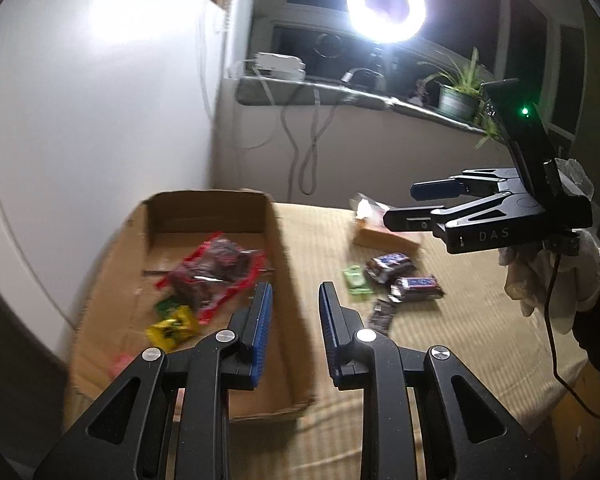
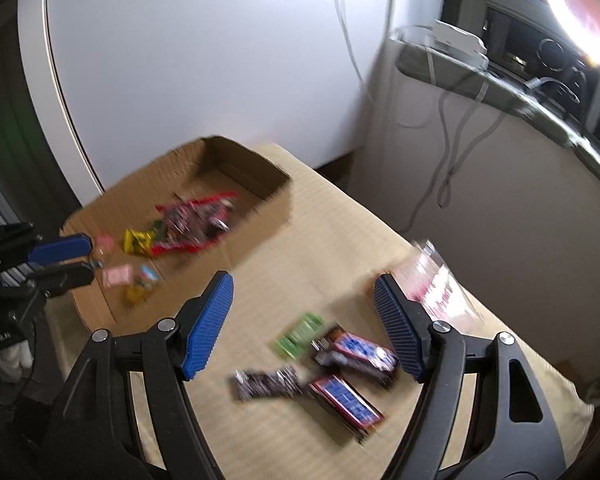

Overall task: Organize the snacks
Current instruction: 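Move both open tools back toward the remaining snacks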

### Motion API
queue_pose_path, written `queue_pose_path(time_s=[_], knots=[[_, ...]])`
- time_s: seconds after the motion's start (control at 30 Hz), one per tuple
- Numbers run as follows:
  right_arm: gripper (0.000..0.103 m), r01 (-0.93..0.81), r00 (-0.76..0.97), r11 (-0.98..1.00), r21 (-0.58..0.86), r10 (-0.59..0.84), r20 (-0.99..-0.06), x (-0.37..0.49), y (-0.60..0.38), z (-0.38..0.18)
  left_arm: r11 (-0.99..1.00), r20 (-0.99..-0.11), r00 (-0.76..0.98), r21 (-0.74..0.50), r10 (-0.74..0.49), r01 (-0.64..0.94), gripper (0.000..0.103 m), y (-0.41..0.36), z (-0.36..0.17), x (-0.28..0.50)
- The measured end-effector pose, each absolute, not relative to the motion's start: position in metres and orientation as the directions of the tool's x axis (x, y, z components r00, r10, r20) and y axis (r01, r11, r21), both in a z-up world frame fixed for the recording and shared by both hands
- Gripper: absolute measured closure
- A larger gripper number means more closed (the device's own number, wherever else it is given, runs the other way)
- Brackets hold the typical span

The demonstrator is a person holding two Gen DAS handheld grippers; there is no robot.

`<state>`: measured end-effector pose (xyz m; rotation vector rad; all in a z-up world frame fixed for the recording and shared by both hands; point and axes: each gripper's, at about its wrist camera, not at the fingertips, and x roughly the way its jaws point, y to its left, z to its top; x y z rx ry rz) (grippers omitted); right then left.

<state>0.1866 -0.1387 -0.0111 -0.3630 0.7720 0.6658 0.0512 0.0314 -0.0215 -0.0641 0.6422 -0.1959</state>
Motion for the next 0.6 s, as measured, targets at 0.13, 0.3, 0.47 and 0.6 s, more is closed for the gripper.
queue_pose_path(time_s=[0.13, 0.3, 0.47, 0.6], knots=[[0.027, -0.655, 0.523, 0.754, -0.057, 0.397, -0.754, 0.185, -0.170, -0.022, 0.971, -0.597, 0.766, -0.123, -0.237, 0.204, 0.080, 0.007, -0.024, 0.054], [0.027, -0.662, 0.492, 0.749, -0.042, 0.392, -0.777, 0.183, -0.196, -0.038, 0.957, -0.621, 0.732, -0.127, -0.281, 0.260, 0.081, -0.026, -0.034, 0.060], [0.027, -0.680, 0.453, 0.733, -0.032, 0.385, -0.804, 0.182, -0.209, -0.058, 0.947, -0.658, 0.688, -0.140, -0.306, 0.288, 0.080, -0.049, -0.049, 0.071], [0.030, -0.703, 0.416, 0.711, -0.009, 0.400, -0.817, 0.182, -0.212, -0.071, 0.941, -0.685, 0.654, -0.152, -0.321, 0.303, 0.080, -0.062, -0.060, 0.078]])
